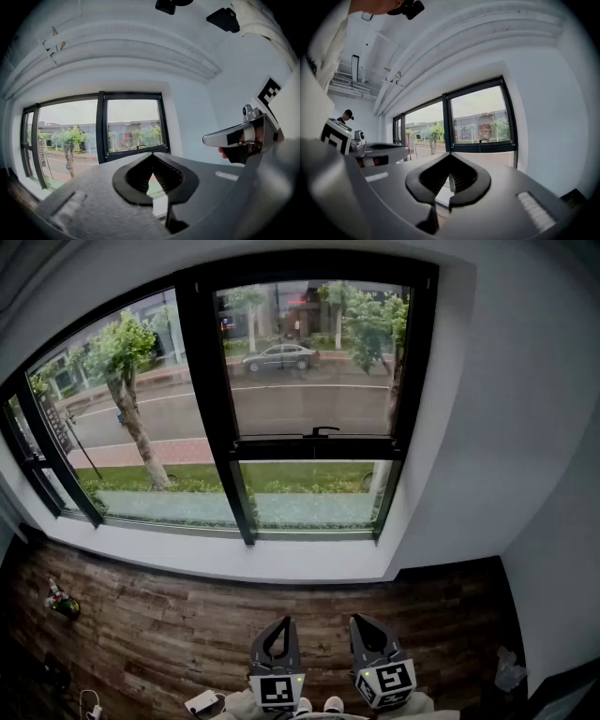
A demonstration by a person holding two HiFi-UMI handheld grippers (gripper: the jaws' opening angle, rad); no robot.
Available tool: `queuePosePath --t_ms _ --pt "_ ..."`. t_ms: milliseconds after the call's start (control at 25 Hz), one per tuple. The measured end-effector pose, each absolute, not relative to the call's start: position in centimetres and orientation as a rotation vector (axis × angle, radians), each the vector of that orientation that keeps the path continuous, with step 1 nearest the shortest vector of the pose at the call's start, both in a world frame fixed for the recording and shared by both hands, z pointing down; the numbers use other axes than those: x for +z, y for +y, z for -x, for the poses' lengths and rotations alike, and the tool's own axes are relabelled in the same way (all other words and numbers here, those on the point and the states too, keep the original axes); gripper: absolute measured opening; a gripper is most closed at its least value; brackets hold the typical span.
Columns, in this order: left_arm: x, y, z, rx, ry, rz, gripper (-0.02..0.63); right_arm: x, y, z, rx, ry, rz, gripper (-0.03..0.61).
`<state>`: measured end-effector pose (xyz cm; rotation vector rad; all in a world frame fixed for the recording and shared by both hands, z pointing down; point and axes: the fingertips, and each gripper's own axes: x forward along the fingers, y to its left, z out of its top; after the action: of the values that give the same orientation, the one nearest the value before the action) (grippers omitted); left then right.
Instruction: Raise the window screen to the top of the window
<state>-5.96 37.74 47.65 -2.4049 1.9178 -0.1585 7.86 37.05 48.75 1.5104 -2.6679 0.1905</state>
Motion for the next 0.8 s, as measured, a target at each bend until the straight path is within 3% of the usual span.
queuePosePath --t_ms 800 --pt "46.9 36.0 -2.7 -0.168 1.842 2.449 0.005 47.5 36.0 -15.6 0.214 -2.744 -1.553 0.005"
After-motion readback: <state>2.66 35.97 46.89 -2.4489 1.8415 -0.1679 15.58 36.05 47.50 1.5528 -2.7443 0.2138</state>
